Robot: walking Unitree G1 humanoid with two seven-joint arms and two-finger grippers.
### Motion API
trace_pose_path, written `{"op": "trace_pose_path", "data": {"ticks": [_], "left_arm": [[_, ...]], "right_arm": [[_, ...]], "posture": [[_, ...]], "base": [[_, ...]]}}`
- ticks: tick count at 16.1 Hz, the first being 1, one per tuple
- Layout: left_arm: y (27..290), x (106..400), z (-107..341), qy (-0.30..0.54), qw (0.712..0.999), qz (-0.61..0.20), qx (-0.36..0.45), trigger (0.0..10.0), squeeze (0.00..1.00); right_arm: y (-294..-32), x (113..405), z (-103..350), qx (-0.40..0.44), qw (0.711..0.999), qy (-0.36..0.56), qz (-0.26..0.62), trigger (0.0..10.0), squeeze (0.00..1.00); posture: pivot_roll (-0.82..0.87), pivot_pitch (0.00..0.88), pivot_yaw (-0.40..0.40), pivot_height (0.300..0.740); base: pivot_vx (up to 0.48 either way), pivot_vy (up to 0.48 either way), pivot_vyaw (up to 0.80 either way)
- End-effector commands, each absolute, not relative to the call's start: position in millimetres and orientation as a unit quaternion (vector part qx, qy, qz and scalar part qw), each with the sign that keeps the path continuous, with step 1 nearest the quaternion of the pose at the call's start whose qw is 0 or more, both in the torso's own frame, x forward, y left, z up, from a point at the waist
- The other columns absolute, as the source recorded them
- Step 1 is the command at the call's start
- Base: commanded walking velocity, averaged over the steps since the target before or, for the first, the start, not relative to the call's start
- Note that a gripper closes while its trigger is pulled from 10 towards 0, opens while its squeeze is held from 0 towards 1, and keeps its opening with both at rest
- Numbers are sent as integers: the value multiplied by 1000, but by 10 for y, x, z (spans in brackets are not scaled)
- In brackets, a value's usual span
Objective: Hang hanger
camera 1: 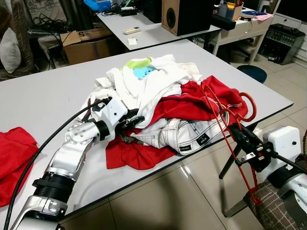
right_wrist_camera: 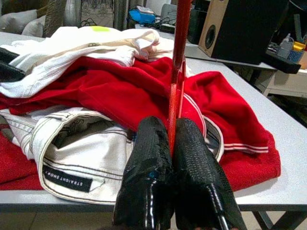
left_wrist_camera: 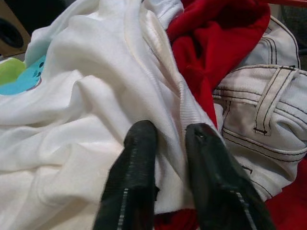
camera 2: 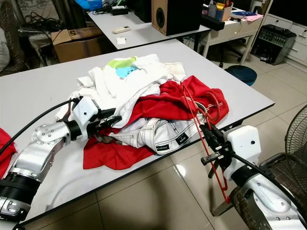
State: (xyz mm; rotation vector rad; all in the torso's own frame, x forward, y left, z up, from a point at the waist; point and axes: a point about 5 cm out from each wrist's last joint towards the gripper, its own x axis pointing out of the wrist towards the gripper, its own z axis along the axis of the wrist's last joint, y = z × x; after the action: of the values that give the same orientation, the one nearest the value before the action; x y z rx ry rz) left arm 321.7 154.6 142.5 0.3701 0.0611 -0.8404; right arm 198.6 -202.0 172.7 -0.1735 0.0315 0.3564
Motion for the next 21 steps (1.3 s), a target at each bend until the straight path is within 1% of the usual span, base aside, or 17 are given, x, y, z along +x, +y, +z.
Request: {"op": "trace_pose_path", "data": {"ticks": [1,2,4,6,8,9,11,12,13,14,15,16,17,18,21], "left_arm": [[1559,3237,1459,25,899,-399,178,0,0],[1588,3261,1435,34,915,-370,161,0,0],[1598,3271,1387,45,925,-348,145,0,0],[1580,3274,1436,28,936,-338,97,0,0],[1565,3296,1665,-25,945,-327,23,0,0],[1561,3301,1714,-35,945,-325,10,0,0],[1549,3340,2161,-132,940,-305,-72,0,0],[1555,3338,2343,-166,934,-301,-99,0,0],[1558,3335,2417,-180,930,-299,-110,0,0],[1508,3305,2458,-173,934,-302,-76,0,0],[1492,3300,2424,-165,939,-299,-53,0,0],[1480,3302,2296,-132,950,-283,-14,10000,0],[1481,3307,2242,-117,954,-276,-7,10000,0],[1473,3272,2161,-110,960,-255,-22,10000,0],[1404,3237,2124,-104,962,-254,-14,10000,0]], "right_arm": [[-2002,2002,1747,-89,978,10,188,10000,0],[-1994,2010,1746,-89,978,7,189,10000,0],[-1990,2015,1742,-89,978,6,190,10000,0],[-1988,2025,1737,-88,978,4,190,10000,0],[-2020,2062,1780,-71,982,-15,176,10000,0],[-2027,2073,1791,-68,982,-20,173,10000,0],[-2076,2183,1953,-31,989,-75,125,10000,0],[-2053,2212,2026,-19,988,-93,121,10000,0],[-2027,2218,2056,-17,987,-98,124,10000,0],[-1911,2225,2129,-5,983,-114,142,10000,0],[-1887,2229,2137,-2,983,-116,145,10000,0],[-1843,2253,2151,6,982,-120,148,10000,0],[-1829,2262,2155,10,981,-122,148,10000,0],[-1752,2290,2143,26,981,-120,151,10000,0],[-1644,2291,2102,39,980,-111,162,10000,0]], "posture": [[-119,0,57,740],[-118,0,59,740],[-116,0,61,740],[-108,0,61,740],[-97,0,62,740],[-97,0,62,740],[-83,0,66,740],[-83,0,66,740],[-74,0,67,740],[-61,0,61,740],[-61,0,61,740],[-63,0,61,740],[-63,0,61,740],[-57,0,51,740],[-59,0,48,740]], "base": [[0,0,0],[0,0,0],[0,0,0],[0,0,0],[0,0,0],[0,0,0],[0,0,0],[0,0,0],[0,0,0],[0,0,0],[0,0,0],[0,0,0],[0,0,0],[0,0,0],[-169,0,0]]}}
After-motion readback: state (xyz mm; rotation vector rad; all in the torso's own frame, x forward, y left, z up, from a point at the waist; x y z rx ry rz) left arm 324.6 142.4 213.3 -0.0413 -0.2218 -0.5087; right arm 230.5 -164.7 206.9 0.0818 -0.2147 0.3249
